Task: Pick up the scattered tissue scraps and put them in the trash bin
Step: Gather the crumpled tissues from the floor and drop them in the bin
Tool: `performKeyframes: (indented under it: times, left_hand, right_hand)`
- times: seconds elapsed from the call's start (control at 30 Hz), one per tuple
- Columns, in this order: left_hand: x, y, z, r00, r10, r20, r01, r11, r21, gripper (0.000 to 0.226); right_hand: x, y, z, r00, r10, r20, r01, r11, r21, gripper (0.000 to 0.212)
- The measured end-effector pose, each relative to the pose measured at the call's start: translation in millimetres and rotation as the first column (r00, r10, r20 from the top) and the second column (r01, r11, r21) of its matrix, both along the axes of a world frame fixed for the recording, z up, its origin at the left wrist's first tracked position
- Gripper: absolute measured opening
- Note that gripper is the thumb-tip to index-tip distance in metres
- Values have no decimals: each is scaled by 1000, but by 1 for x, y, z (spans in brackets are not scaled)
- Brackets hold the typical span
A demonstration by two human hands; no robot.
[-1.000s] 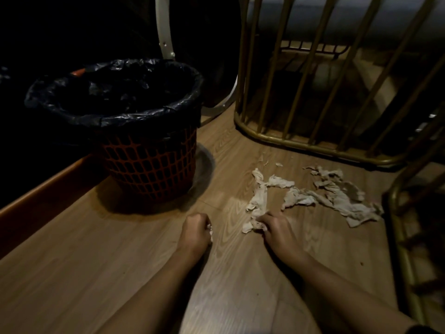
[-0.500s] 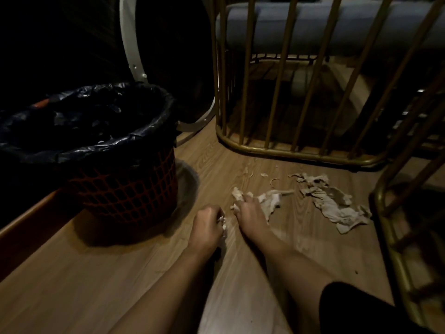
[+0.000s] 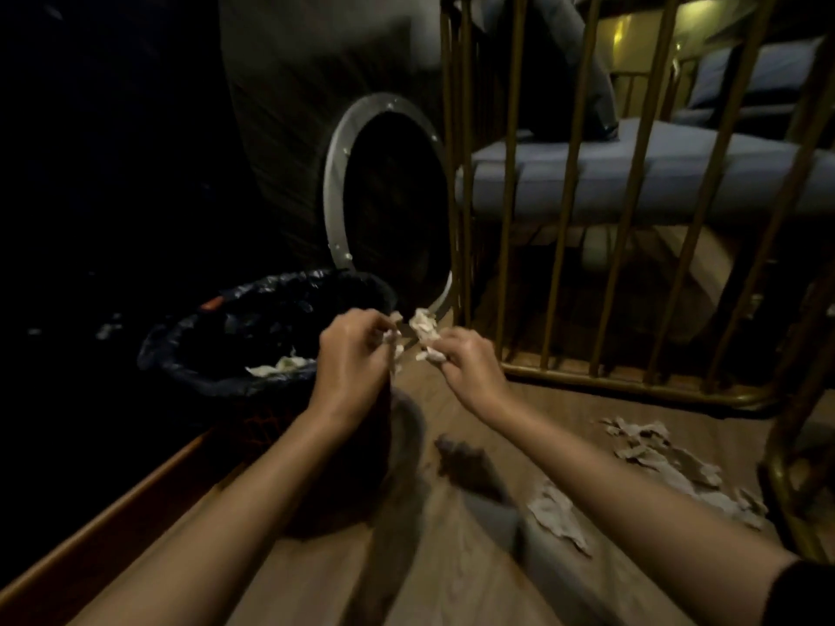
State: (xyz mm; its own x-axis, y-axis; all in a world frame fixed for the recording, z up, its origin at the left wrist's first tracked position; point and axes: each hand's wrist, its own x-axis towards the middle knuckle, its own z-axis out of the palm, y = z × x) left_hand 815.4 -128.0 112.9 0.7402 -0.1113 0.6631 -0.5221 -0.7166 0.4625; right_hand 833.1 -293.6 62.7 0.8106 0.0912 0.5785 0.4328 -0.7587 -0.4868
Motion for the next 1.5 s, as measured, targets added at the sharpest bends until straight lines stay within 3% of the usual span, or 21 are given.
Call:
performKeyframes:
  times: [0.1,0.17,0.27,0.37,0.43,0.5,0.6,0.73,0.83,0.93,1.03,1.17,1.23,1.33,1.43,1.5]
  left_hand:
    - [20,35,34,993,111,38,-110,993,-34,11]
    - [27,56,40,984,178,-11,-178,983,-32,17]
    - [35,81,27,955,251,-156,-246,968,50,33]
    - [35,96,13,881,343,-326,-314,939,140,55]
    - [29,96,13,862,415,-291,-386,910,153,55]
    - [22,89,18,902,410,-135,-396,911,117,45]
    - [14,58,28,978,200,55,-203,978,47,34]
    - [11,-17,15,992,-98,82,89,990,113,29]
    - [11,-79,-29,963,-253,-96,267,947,180,27]
    - [7,-137,-88,873,-326,-363,423,876,232,44]
    - [1,-179,-142,742,-270,-613,535,790,300,62]
    - [7,-210,-200,607,-167,-777,646,673,360,91]
    - [6,-216,-218,600,-142,-788,636,682,361,65]
    - [5,-216,-238,679,-239,-694,560,780,280,18]
    - [13,-214,-246,721,-318,-615,520,836,177,4]
    - [22,-215,-239,748,-358,-559,480,873,82,14]
  right_hand:
    - [25,42,58,993,104,56,-104,995,-9,26]
    - [39,72,74,982,185,30,-185,983,-21,21]
    - [55,112,70,960,242,-143,-260,957,-128,21]
    - [64,125,66,910,214,-355,-294,937,-190,39]
    - [63,121,70,914,229,-335,-297,940,-166,41]
    - [54,107,76,950,238,-202,-267,955,-131,32]
    - [35,67,78,981,195,15,-194,980,-51,19]
    - [9,-7,58,998,58,-33,-60,996,-65,16]
    - [-14,-71,25,973,-88,-212,82,996,-38,16]
    - [-36,-139,-28,874,-254,-415,252,966,-60,22]
    - [-60,-201,-85,728,-433,-531,419,895,-154,30]
    - [-86,-252,-137,561,-610,-560,549,780,-300,40]
    - [-98,-259,-153,532,-660,-531,528,749,-401,32]
    - [-110,-248,-178,591,-698,-404,553,715,-427,11]
    - [-105,-236,-205,640,-666,-383,596,745,-300,21]
    - [-90,-231,-206,708,-636,-308,598,771,-217,16]
